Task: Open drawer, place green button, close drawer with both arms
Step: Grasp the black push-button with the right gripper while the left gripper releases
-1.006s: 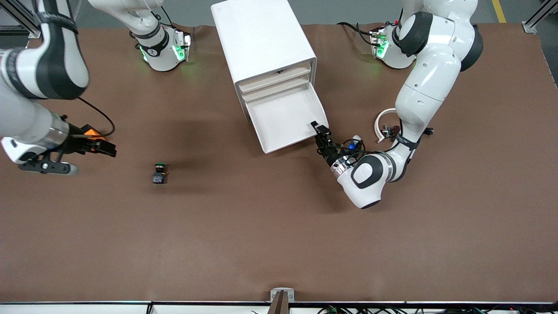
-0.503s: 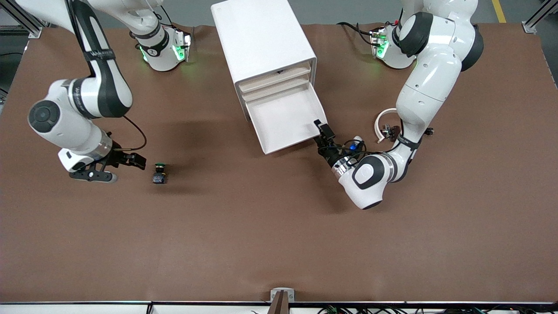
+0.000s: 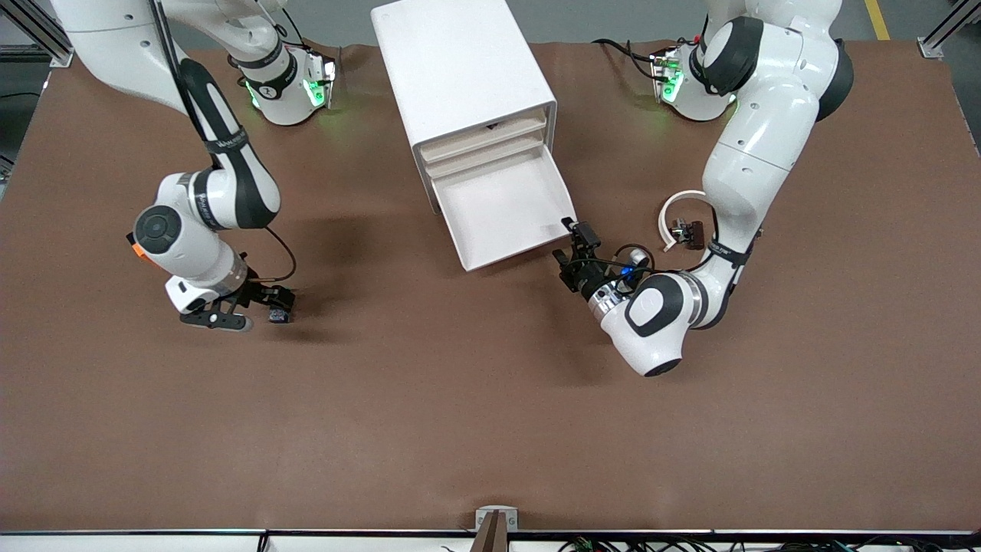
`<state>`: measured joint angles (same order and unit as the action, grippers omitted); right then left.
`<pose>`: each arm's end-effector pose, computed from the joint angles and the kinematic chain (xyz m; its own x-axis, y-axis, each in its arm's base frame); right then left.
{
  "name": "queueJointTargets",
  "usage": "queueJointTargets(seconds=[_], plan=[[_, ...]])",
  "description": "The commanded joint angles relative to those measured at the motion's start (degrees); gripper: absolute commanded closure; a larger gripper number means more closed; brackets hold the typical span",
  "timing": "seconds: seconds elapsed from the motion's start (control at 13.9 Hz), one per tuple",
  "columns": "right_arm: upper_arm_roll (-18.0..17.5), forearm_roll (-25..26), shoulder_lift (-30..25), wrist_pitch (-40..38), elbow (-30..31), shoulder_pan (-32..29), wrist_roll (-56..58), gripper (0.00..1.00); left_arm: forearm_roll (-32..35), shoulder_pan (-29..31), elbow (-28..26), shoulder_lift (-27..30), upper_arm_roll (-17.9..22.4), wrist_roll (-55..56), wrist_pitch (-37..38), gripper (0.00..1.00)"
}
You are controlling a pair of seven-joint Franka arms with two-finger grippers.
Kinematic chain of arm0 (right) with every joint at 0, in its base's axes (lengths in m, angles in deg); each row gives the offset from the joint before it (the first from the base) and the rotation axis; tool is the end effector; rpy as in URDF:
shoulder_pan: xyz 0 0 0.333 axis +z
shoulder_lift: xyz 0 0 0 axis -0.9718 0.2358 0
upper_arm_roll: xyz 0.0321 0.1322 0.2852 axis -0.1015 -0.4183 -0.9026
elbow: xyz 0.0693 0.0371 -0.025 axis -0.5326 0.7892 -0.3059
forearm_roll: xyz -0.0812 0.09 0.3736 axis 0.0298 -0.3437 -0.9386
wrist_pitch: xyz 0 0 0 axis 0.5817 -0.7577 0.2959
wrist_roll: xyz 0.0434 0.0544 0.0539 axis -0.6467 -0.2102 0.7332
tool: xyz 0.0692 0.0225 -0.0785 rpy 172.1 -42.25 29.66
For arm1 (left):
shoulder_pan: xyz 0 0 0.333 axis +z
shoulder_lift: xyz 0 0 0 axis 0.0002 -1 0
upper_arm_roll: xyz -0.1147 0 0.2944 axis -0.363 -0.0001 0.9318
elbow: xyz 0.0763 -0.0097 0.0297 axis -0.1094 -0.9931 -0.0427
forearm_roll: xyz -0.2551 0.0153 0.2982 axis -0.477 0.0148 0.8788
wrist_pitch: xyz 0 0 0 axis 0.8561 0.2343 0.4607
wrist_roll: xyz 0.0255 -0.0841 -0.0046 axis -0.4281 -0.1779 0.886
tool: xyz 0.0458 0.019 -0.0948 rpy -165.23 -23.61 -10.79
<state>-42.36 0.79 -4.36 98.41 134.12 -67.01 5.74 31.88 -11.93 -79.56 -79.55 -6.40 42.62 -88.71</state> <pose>0.5617 0.0623 0.2214 0.9915 -0.1221 0.0441 -0.1215 -0.9925 -0.0158 0.5722 -0.3155 0.1534 -0.3079 0.8845 -0.3506 0.4362 -0.1962 -0.8782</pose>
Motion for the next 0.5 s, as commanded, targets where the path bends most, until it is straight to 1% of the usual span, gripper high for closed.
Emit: queueJointTargets(seconds=[0.0, 0.14, 0.22, 0.43], plan=[[0.4, -1.1, 0.6, 1.5, 0.1, 1.5, -0.6, 0.00, 1.4, -0.5, -0.6, 3.9, 0.7, -10.3, -0.3, 0.00], [0.4, -1.0, 1.5, 2.2, -0.3, 1.6, -0.2, 0.00, 3.4, -0.4, -0.4, 4.7, 0.9, -16.7, -0.9, 0.00], [0.4, -0.7, 2.2, 3.0, -0.5, 1.5, 0.2, 0.00, 5.3, -0.3, 0.5, 4.9, 0.9, -20.4, -2.7, 0.00], [0.5, -0.3, 3.9, 4.1, -0.7, 1.3, 0.4, 0.00, 10.8, -0.3, 0.6, 6.5, 0.9, -32.0, -8.9, 0.00]])
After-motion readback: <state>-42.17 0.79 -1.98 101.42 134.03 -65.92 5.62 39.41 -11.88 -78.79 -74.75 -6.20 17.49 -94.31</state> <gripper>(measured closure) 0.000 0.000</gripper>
